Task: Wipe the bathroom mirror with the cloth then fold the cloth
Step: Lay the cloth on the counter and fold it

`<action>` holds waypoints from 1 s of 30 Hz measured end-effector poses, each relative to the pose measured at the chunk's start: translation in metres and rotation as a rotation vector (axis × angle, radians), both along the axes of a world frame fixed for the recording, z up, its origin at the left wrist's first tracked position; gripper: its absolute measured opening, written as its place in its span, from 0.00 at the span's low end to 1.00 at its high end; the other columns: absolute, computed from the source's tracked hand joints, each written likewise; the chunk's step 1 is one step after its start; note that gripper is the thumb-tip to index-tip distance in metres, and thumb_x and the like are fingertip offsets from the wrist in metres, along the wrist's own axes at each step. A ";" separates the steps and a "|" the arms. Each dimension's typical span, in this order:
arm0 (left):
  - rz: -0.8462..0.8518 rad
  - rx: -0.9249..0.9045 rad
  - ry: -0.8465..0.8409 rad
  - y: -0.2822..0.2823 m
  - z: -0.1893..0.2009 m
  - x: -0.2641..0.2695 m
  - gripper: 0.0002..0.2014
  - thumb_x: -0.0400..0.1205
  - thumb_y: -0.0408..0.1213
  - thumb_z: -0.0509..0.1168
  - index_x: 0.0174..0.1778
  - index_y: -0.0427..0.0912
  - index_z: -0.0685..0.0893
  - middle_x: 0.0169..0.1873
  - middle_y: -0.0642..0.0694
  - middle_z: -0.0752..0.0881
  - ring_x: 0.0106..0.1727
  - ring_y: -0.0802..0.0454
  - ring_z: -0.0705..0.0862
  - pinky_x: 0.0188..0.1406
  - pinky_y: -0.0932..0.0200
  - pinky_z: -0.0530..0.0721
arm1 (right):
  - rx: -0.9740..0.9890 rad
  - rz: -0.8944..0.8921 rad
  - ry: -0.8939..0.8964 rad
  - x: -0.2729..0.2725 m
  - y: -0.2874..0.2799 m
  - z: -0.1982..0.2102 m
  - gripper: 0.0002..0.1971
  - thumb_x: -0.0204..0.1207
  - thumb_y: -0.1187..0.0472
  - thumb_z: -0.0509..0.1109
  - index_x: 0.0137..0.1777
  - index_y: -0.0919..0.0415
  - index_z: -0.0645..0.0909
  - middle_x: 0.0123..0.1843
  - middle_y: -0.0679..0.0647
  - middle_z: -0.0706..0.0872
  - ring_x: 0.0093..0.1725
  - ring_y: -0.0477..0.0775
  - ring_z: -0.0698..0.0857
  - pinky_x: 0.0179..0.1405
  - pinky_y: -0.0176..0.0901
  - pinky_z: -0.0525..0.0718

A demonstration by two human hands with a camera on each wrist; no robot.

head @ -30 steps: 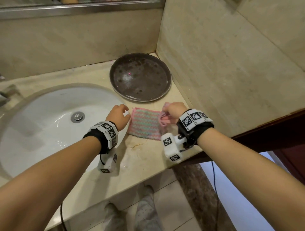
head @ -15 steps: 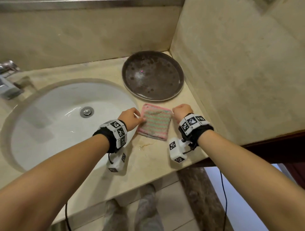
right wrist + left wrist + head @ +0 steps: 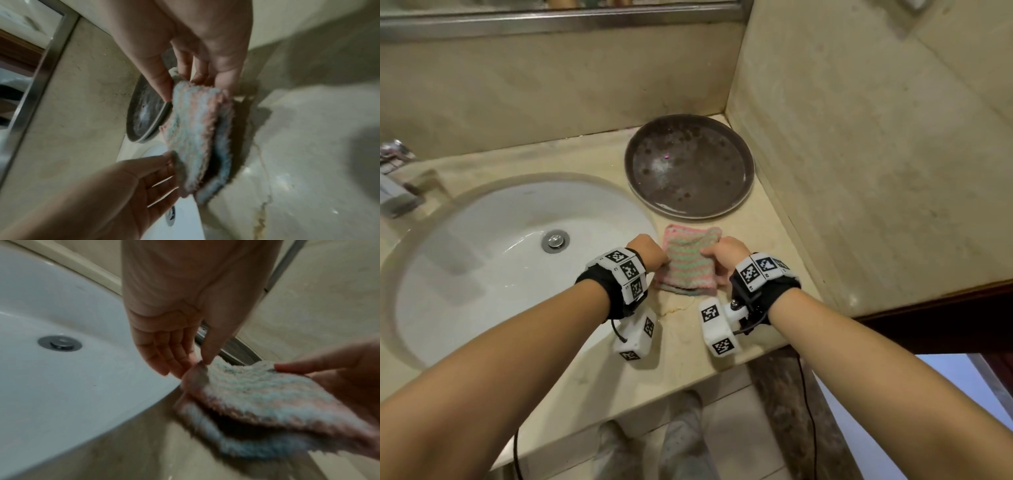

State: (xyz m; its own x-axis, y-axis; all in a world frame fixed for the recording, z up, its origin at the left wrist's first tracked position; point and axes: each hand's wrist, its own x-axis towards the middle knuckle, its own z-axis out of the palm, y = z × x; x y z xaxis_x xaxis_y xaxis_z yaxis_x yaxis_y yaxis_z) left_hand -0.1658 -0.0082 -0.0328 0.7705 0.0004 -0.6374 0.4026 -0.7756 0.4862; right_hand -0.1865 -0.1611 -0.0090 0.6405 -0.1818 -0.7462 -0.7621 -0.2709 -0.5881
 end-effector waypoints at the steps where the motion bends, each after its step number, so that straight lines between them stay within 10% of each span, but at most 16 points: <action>1: 0.042 -0.029 -0.007 0.003 0.000 0.003 0.10 0.78 0.33 0.65 0.47 0.28 0.84 0.42 0.36 0.84 0.41 0.43 0.80 0.43 0.53 0.81 | 0.088 -0.020 -0.031 0.004 0.001 0.004 0.14 0.71 0.65 0.70 0.57 0.65 0.80 0.56 0.67 0.86 0.52 0.66 0.86 0.47 0.55 0.89; 7: 0.361 -0.356 -0.140 0.008 0.019 0.026 0.15 0.85 0.42 0.58 0.38 0.36 0.79 0.42 0.37 0.82 0.33 0.47 0.78 0.40 0.58 0.75 | 0.260 0.078 -0.180 0.041 0.003 0.052 0.08 0.77 0.71 0.64 0.45 0.55 0.77 0.51 0.62 0.82 0.55 0.63 0.83 0.52 0.55 0.82; 13: 0.722 -0.836 -0.001 -0.001 0.054 0.043 0.23 0.87 0.52 0.47 0.37 0.40 0.75 0.26 0.44 0.80 0.30 0.50 0.77 0.32 0.59 0.77 | 0.502 0.175 -0.297 0.081 0.004 0.119 0.18 0.82 0.73 0.56 0.71 0.67 0.69 0.45 0.57 0.80 0.41 0.51 0.82 0.31 0.42 0.87; 18: 0.691 -1.187 0.157 0.012 0.072 0.077 0.28 0.84 0.62 0.45 0.52 0.42 0.81 0.38 0.44 0.86 0.38 0.50 0.84 0.31 0.60 0.86 | 0.497 0.198 -0.325 0.118 0.006 0.133 0.17 0.82 0.71 0.58 0.69 0.61 0.72 0.48 0.55 0.82 0.46 0.52 0.82 0.43 0.43 0.85; 23: 0.598 -1.070 0.061 0.017 0.069 0.119 0.10 0.86 0.42 0.55 0.48 0.45 0.81 0.38 0.49 0.88 0.38 0.55 0.87 0.34 0.61 0.88 | 0.357 0.079 -0.341 0.148 -0.005 0.108 0.17 0.82 0.74 0.56 0.70 0.69 0.71 0.43 0.56 0.82 0.41 0.51 0.82 0.48 0.47 0.83; 30: 0.392 -1.017 0.085 0.012 0.058 0.162 0.13 0.86 0.32 0.54 0.42 0.47 0.82 0.36 0.51 0.85 0.39 0.57 0.83 0.45 0.59 0.82 | 0.311 -0.075 -0.305 0.173 -0.018 0.068 0.18 0.83 0.74 0.55 0.71 0.70 0.70 0.46 0.57 0.82 0.44 0.53 0.82 0.55 0.54 0.82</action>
State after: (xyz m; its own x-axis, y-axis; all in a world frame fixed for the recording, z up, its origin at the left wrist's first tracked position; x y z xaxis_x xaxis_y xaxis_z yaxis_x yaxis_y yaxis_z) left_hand -0.0037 0.0041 0.0252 0.7852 -0.3208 -0.5297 0.5966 0.1625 0.7859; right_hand -0.0132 -0.1795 0.0591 0.8337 -0.0329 -0.5512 -0.5514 0.0042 -0.8342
